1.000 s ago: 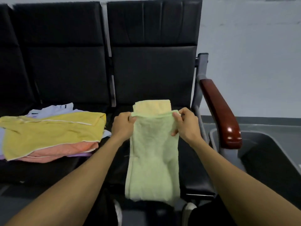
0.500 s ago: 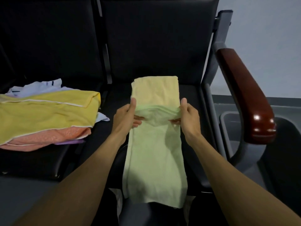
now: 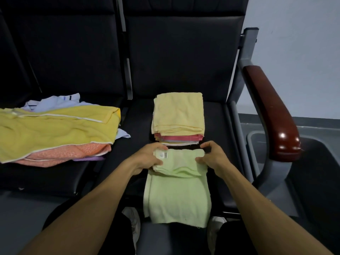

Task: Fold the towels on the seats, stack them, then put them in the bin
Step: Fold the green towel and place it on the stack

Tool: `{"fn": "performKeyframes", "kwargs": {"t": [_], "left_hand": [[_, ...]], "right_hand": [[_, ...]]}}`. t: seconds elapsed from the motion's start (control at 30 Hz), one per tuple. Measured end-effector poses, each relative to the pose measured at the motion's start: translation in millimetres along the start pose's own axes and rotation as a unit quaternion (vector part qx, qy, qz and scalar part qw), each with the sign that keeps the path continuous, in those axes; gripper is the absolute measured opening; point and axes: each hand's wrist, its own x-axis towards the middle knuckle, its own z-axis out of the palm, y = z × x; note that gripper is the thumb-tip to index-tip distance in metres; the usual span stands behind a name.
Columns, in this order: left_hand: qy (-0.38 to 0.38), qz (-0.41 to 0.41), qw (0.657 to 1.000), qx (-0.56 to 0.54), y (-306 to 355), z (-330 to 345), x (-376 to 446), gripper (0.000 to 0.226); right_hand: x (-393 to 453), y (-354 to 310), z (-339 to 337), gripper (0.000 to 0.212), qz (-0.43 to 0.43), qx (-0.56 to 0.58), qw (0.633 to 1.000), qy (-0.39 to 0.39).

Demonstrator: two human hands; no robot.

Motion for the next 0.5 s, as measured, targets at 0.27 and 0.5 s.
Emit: {"fn": "performKeyframes", "kwargs": {"t": [0.27, 0.5], "left_hand": [[0.045, 0.018, 0.998, 0.029, -13.2, 6.4, 12.0, 0.008], [0.086, 0.043, 0.991, 0.088, -8.2, 11.3, 34.8, 0.037]], "right_hand": [[4.2, 9.6, 5.2, 0.031, 0.0, -0.059, 0.997, -0.047], [20.2, 3.6, 9.4, 0.053, -0.049, -0.063, 0.996, -0.039]]}}
